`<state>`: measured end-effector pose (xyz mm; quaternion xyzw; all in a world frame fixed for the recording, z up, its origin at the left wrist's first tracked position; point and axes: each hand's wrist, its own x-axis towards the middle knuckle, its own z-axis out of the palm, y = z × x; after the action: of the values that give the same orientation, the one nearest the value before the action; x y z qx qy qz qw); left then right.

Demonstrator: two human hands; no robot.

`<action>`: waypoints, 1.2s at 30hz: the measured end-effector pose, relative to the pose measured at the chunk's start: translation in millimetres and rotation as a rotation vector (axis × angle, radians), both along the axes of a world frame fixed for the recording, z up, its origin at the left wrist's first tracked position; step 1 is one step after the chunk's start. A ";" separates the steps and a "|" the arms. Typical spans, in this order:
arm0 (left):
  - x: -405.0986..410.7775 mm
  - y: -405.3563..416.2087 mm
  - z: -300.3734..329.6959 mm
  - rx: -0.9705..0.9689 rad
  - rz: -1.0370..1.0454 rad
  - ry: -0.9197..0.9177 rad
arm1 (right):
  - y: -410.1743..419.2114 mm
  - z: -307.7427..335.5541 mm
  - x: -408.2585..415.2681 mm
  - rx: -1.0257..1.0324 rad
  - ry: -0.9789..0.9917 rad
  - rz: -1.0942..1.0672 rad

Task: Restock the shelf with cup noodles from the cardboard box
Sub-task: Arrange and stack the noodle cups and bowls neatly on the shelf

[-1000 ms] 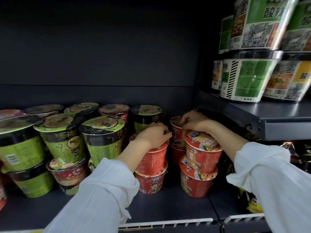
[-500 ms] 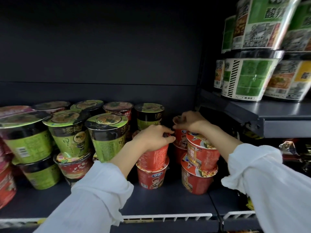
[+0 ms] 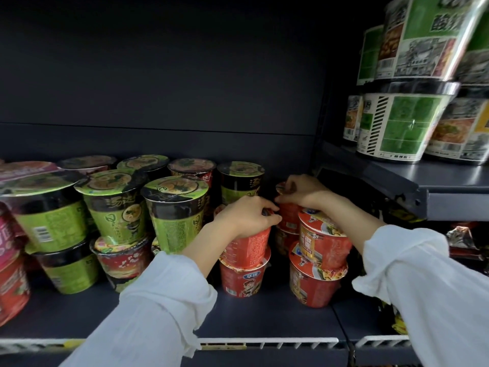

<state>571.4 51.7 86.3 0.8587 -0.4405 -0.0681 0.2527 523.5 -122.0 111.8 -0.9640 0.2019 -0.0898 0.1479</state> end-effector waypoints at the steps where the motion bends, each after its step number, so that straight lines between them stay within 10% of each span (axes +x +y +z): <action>1: -0.1 0.4 -0.1 -0.002 0.001 -0.003 | 2.8 -4.1 4.7 -0.059 0.044 -0.006; 13: -0.1 -1.1 0.6 0.000 -0.009 -0.002 | -0.4 13.3 -1.9 0.091 0.027 -0.012; 25: 1.5 -0.3 -1.1 -0.022 -0.015 -0.007 | 26.6 -13.1 39.9 -0.353 0.290 -0.196; 36: 1.1 -0.8 -0.4 -0.021 -0.011 0.015 | -3.0 6.0 9.4 -0.043 0.189 -0.069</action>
<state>572.5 50.9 85.8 0.8531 -0.4440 -0.0712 0.2647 533.0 -125.0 117.9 -0.9636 0.2463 -0.0078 0.1042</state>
